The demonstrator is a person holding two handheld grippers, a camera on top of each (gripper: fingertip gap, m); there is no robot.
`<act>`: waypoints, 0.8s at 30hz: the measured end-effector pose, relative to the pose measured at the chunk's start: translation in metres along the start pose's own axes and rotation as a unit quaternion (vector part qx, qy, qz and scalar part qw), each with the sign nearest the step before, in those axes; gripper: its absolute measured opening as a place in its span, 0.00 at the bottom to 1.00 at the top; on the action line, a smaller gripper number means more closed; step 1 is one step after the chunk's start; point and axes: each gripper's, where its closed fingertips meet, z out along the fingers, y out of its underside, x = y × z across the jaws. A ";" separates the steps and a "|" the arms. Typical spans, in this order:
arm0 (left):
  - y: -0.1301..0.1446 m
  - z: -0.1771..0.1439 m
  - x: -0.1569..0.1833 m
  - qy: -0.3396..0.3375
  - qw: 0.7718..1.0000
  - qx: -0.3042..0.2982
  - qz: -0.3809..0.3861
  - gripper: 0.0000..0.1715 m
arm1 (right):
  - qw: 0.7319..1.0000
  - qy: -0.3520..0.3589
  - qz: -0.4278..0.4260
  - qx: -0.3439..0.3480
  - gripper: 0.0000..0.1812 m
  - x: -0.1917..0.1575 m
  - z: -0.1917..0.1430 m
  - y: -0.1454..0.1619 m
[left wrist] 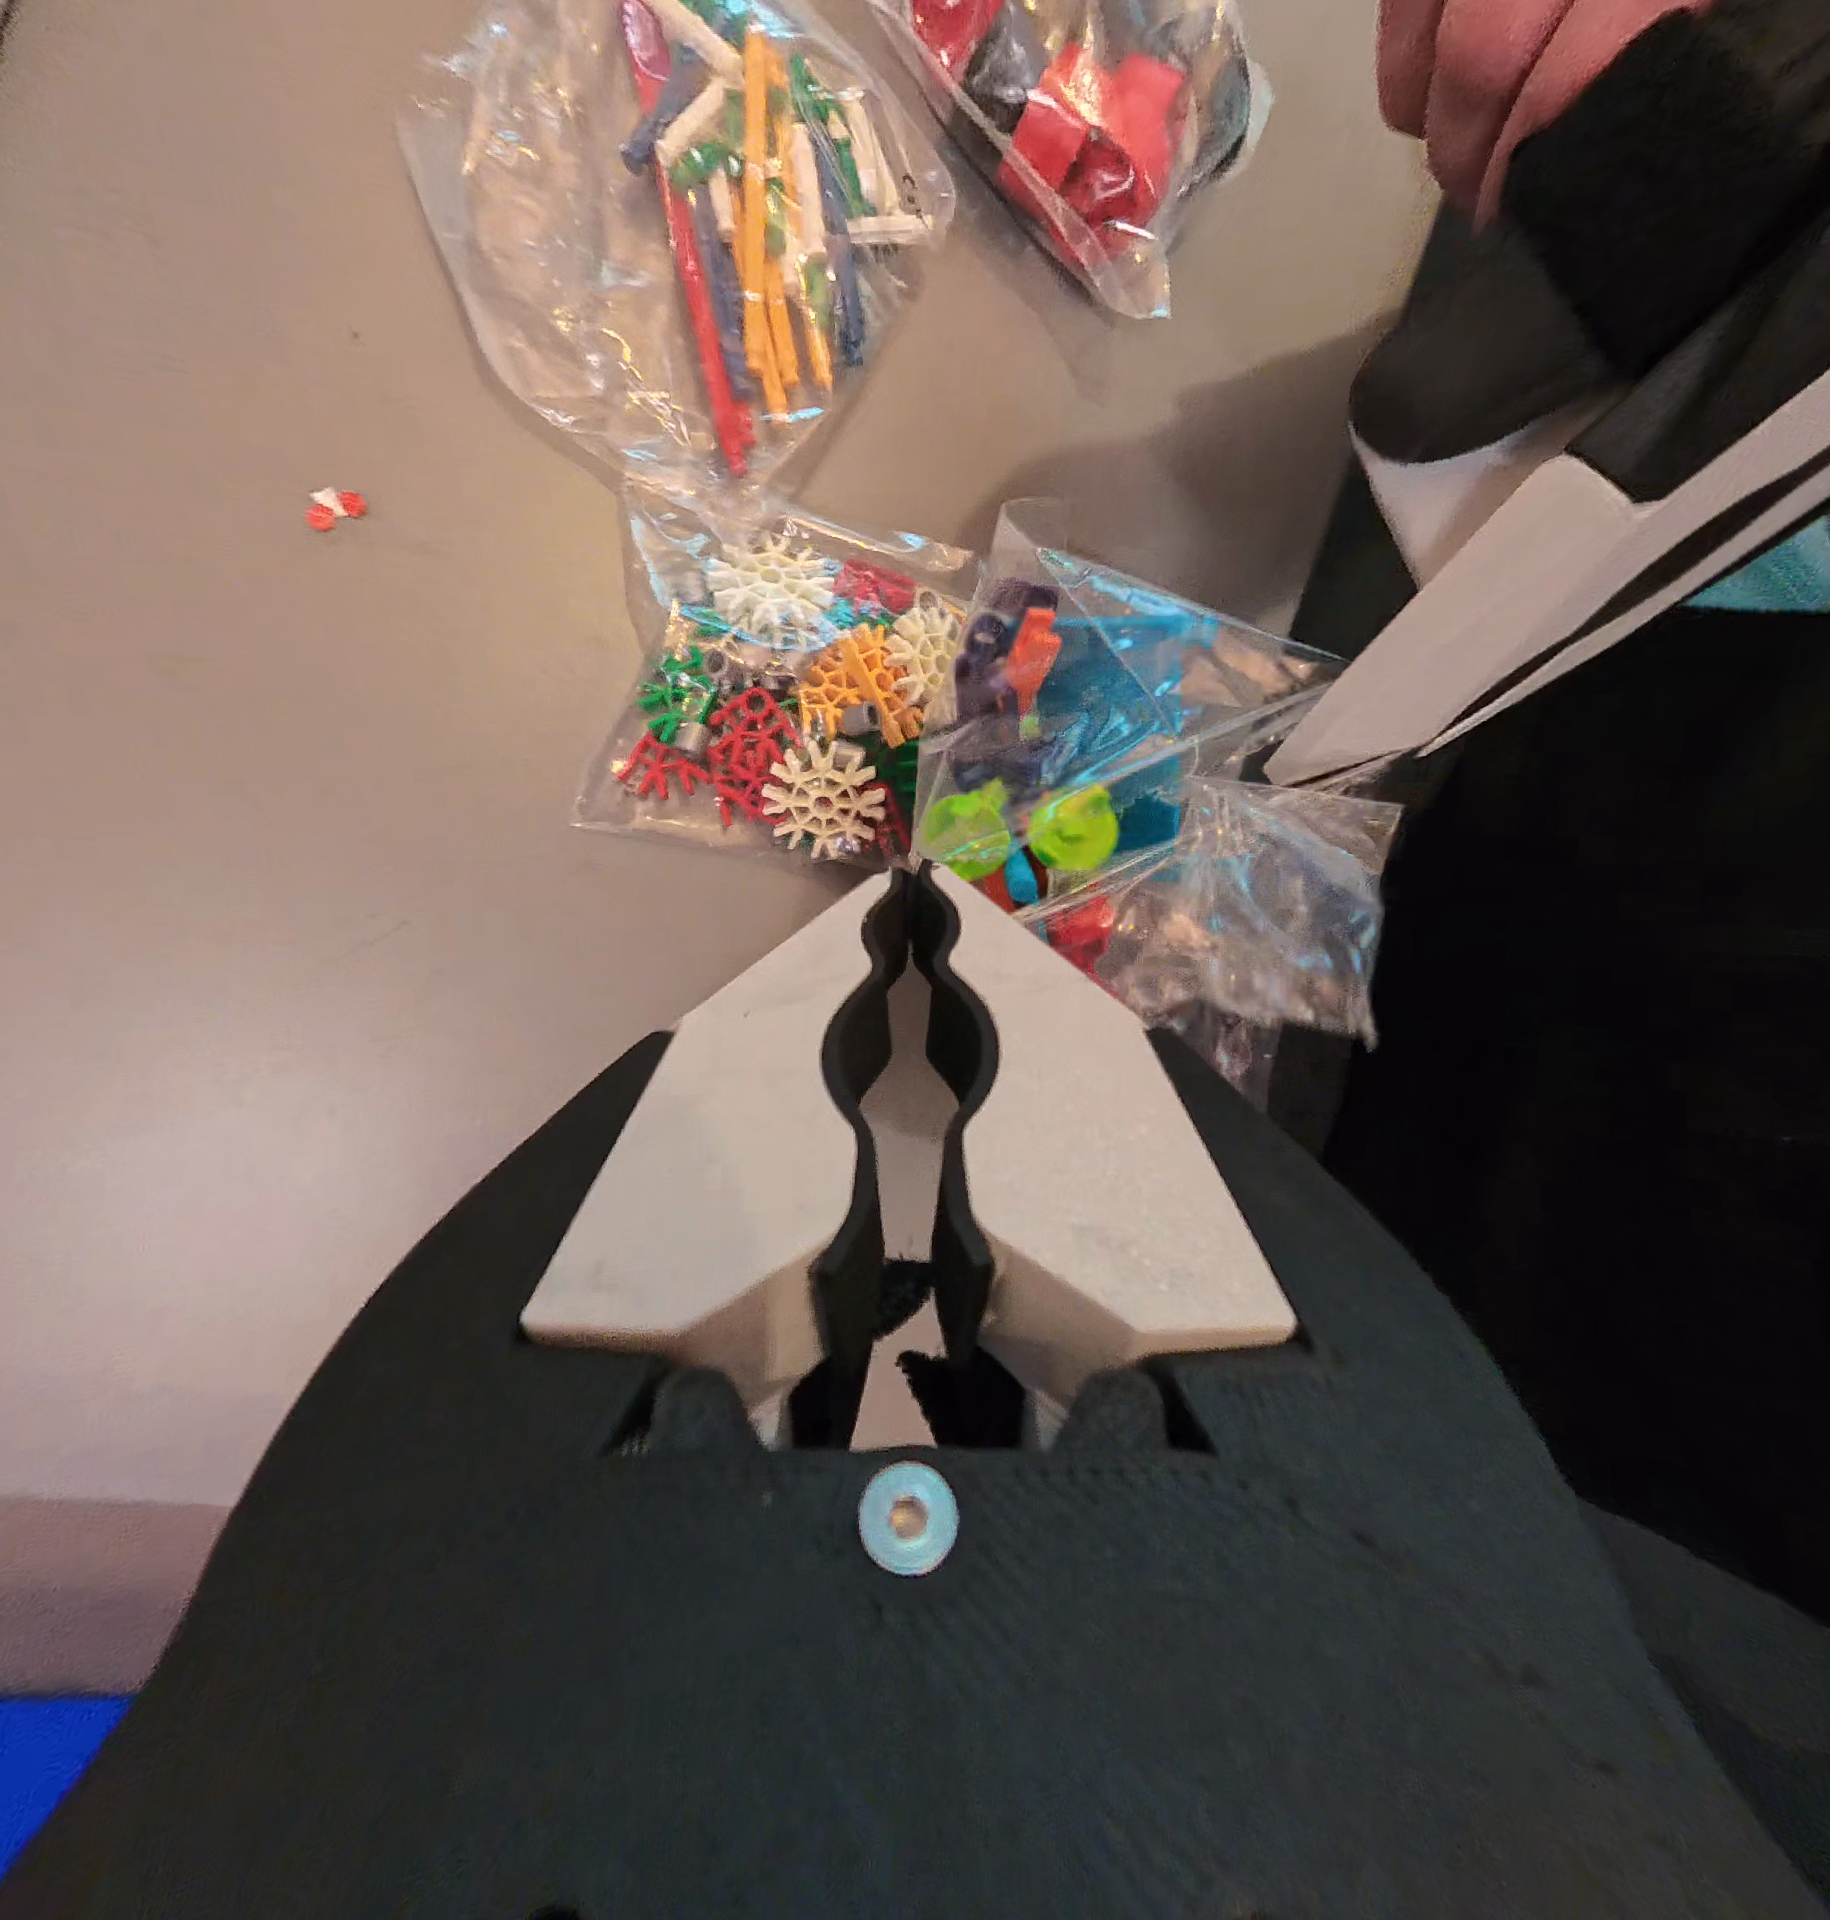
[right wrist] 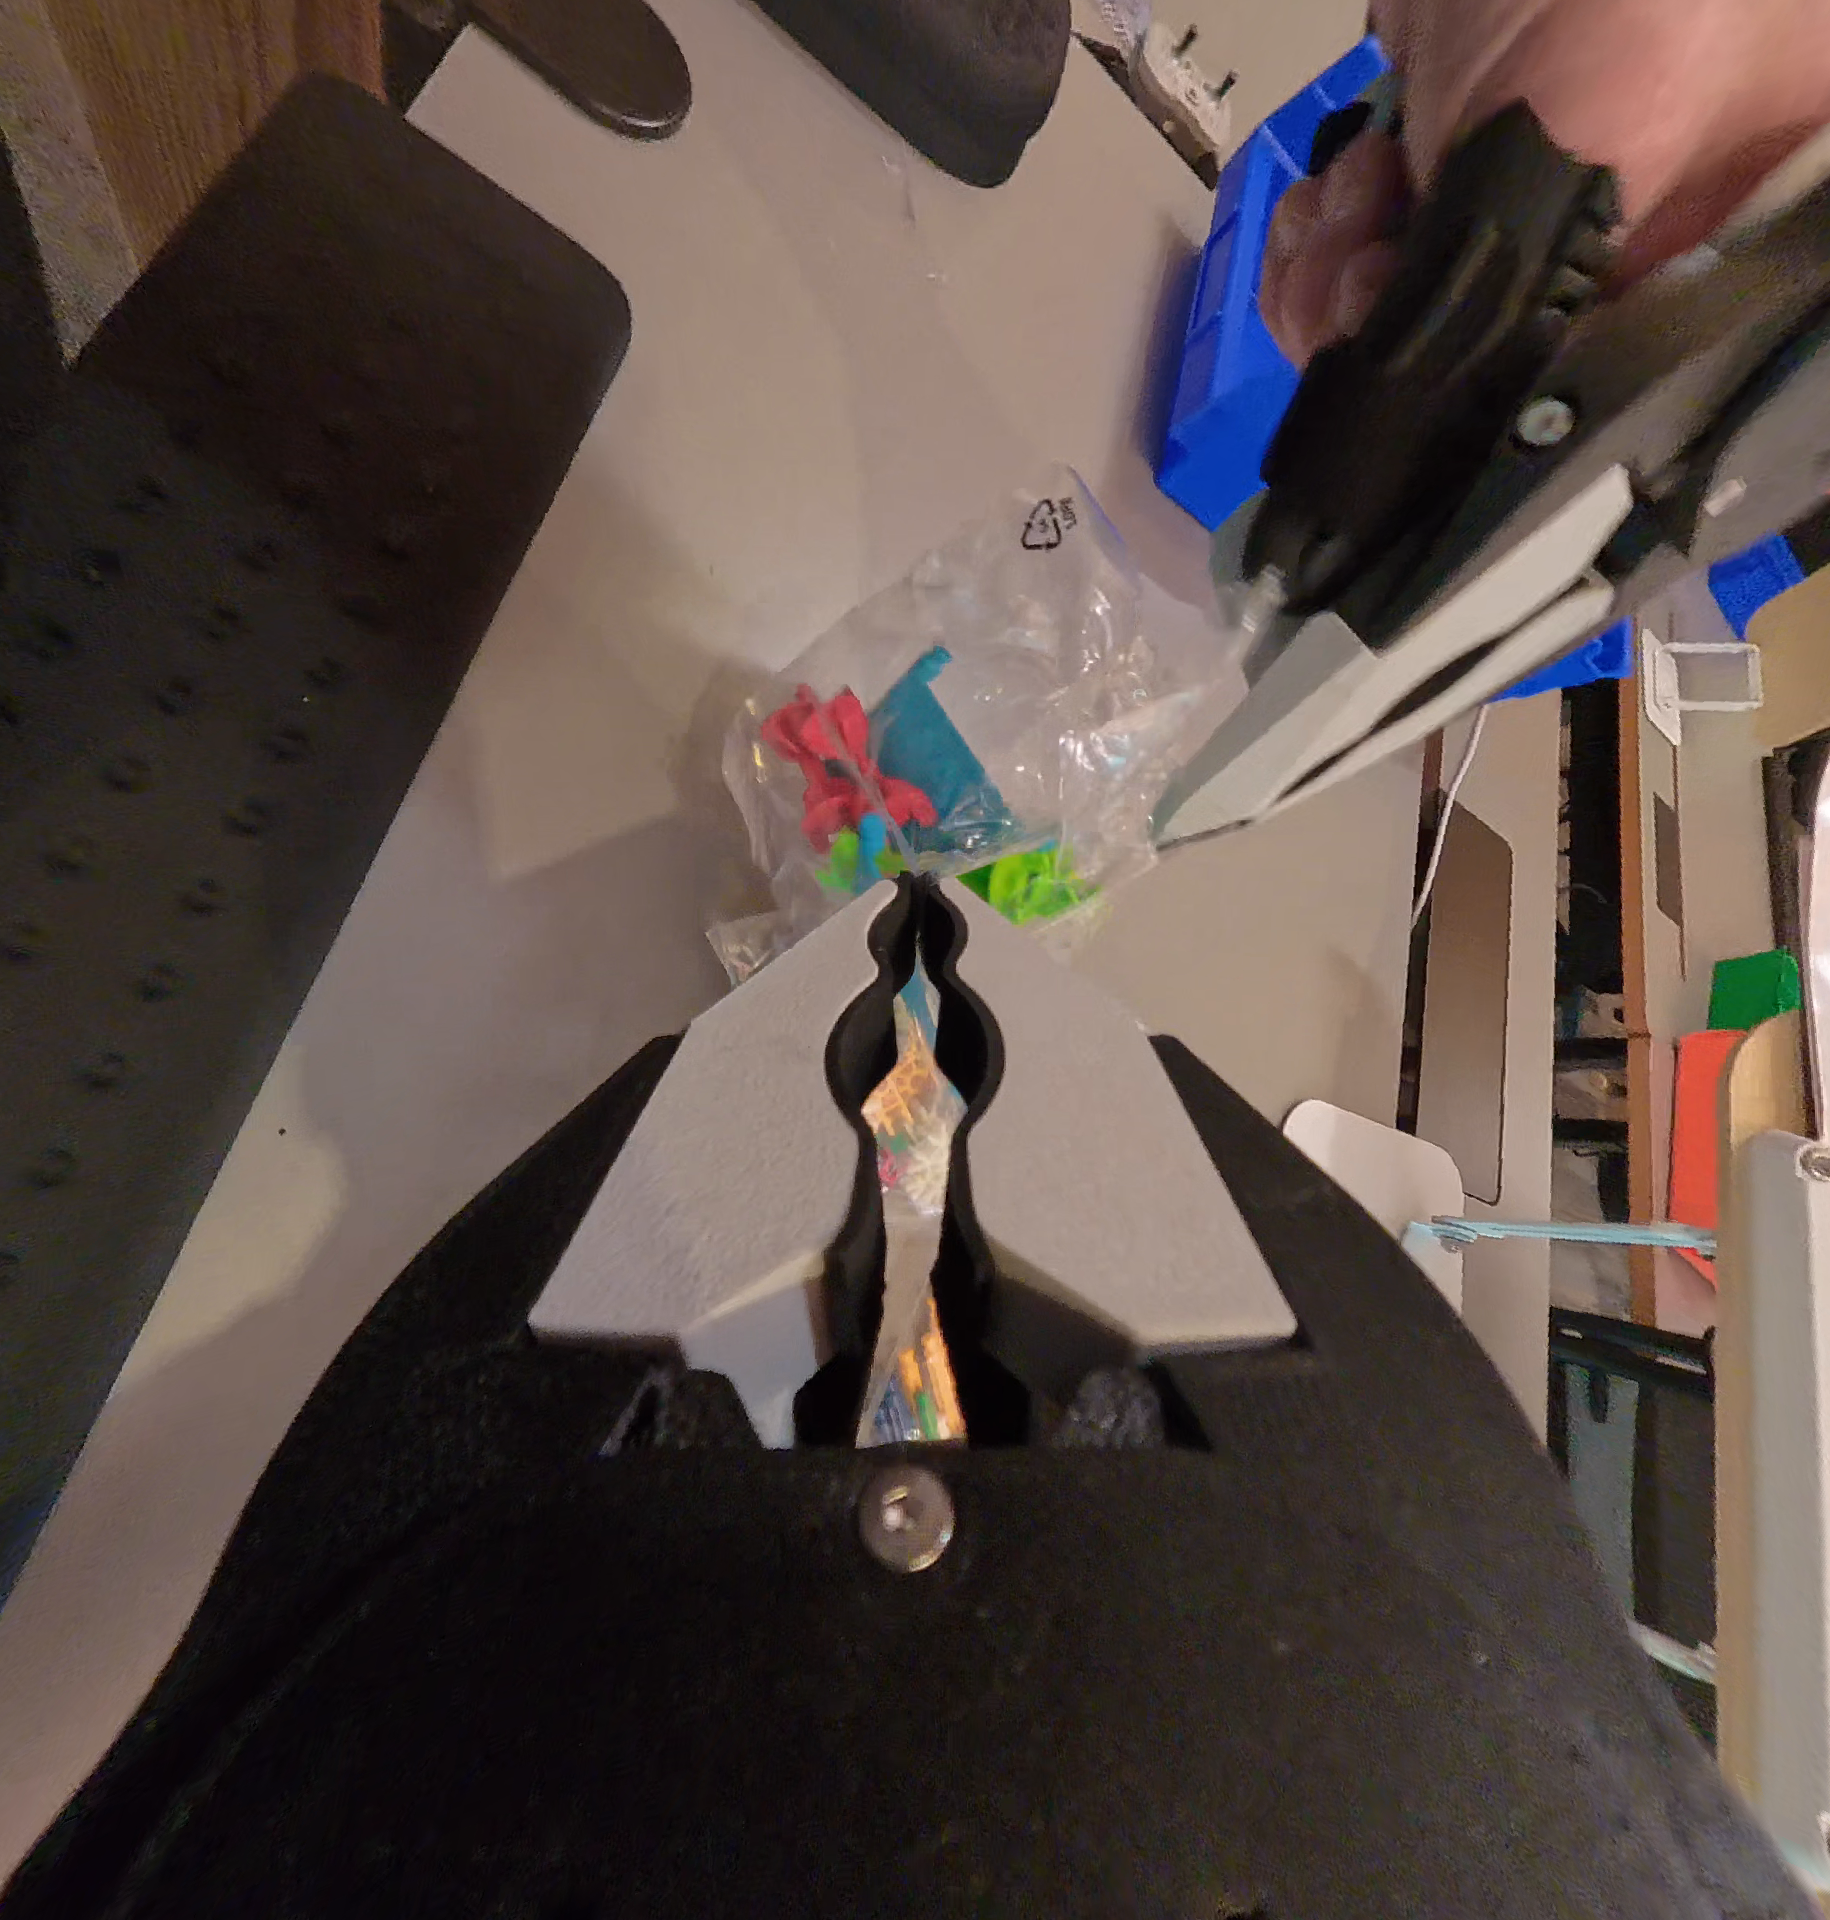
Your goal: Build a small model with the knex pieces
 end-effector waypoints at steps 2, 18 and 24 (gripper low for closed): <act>0.001 -0.003 0.001 -0.006 1.000 0.019 -0.010 0.00 | 1.000 -0.001 0.014 0.005 0.00 0.005 0.000 0.001; -0.041 -0.077 0.042 0.049 0.953 0.281 0.102 0.00 | 0.796 -0.066 0.501 0.333 0.39 0.089 -0.016 0.040; -0.061 -0.106 0.079 0.135 0.911 0.357 0.159 0.00 | 0.652 -0.233 0.533 0.486 0.41 0.082 -0.020 0.016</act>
